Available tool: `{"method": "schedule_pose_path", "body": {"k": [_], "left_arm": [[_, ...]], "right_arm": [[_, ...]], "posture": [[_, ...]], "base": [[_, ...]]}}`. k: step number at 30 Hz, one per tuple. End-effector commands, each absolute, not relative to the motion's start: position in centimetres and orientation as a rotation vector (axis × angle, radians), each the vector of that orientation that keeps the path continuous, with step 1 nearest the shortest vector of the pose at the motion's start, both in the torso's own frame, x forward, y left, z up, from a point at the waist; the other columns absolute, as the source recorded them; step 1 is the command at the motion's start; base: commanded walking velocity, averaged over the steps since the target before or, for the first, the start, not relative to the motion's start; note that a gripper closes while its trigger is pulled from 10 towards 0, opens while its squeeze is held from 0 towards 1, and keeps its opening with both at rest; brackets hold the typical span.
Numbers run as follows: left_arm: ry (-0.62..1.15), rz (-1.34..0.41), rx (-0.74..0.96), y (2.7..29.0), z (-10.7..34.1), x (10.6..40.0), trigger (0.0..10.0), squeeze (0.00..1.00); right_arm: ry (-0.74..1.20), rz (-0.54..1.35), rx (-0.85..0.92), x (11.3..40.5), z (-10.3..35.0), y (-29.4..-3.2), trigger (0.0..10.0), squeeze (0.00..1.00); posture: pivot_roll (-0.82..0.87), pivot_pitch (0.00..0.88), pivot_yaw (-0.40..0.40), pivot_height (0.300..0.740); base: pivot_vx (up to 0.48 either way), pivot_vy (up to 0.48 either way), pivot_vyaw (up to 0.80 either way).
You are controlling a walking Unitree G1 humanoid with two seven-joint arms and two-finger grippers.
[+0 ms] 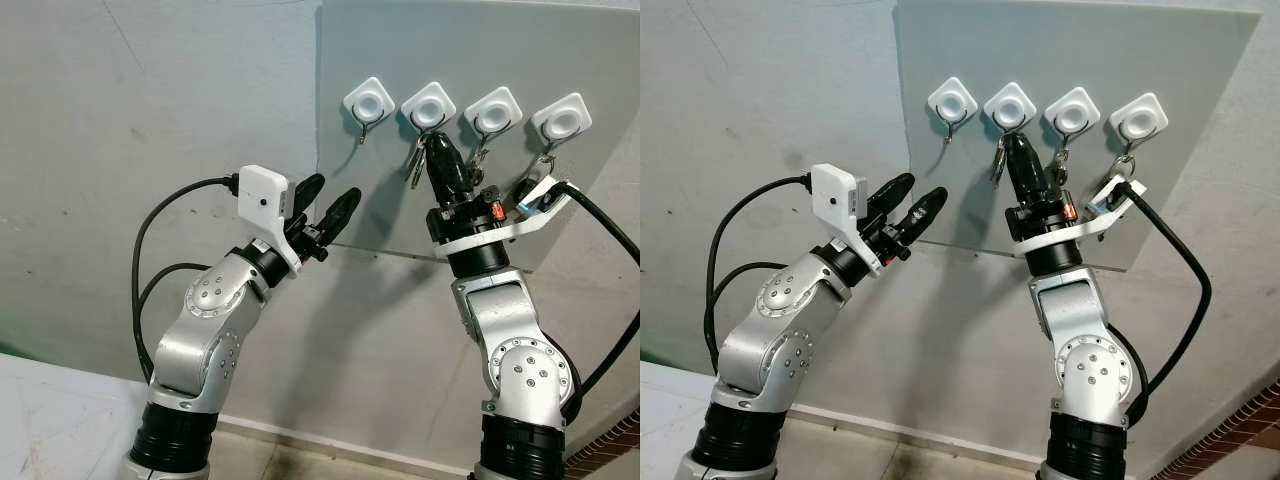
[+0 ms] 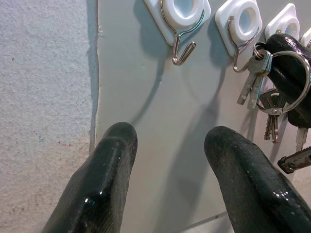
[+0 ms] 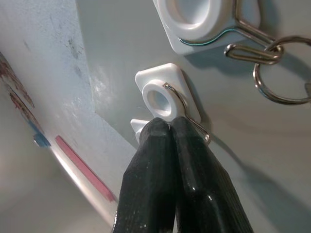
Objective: Hang keys on a hook
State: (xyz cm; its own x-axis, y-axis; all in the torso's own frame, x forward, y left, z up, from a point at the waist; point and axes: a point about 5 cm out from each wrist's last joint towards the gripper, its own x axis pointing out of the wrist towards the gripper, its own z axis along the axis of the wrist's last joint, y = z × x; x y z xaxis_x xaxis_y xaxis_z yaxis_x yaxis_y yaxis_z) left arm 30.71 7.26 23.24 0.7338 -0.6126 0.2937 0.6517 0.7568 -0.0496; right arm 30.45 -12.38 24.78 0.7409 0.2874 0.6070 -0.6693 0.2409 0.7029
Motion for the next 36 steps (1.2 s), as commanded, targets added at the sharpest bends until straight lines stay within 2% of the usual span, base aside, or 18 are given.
{"method": "schedule_pose_path", "body": {"k": [1,21,27,28,29,36], "left_arm": [[-0.283,-0.705,-0.148,7.2,23.7,30.5,10.0,0.00],[-0.281,-0.701,-0.150,7.3,23.7,30.4,10.0,0.00],[-0.282,-0.699,-0.149,7.3,23.7,30.5,10.0,0.00],[-0.281,-0.699,-0.149,7.3,23.7,30.5,10.0,0.00],[-0.281,-0.698,-0.148,7.3,23.7,30.5,10.0,0.00],[-0.278,-0.684,-0.143,7.4,23.6,30.6,10.0,0.00]], "right_arm": [[-0.378,0.689,1.176,30.6,25.1,-12.1,10.0,0.00],[-0.305,0.612,1.324,31.1,23.8,-12.7,10.0,0.00],[-0.300,0.609,1.314,31.0,23.4,-12.6,10.0,0.00],[-0.303,0.611,1.307,30.9,23.3,-12.6,10.0,0.73],[-0.309,0.616,1.296,30.8,23.3,-12.5,10.0,1.00],[-0.327,0.659,1.136,30.3,23.2,-11.7,10.0,1.00]], "posture": [[0.13,0.000,0.007,0.740],[0.13,0.000,0.007,0.740],[0.13,0.000,0.007,0.740],[0.13,0.000,0.009,0.740],[0.13,0.000,0.009,0.740],[0.14,0.000,0.008,0.740]], "base": [[0.000,0.000,0.00],[0.000,0.000,0.00],[0.000,0.000,0.00],[0.000,0.000,0.00],[0.000,0.000,0.00],[0.000,0.000,0.00]]}}
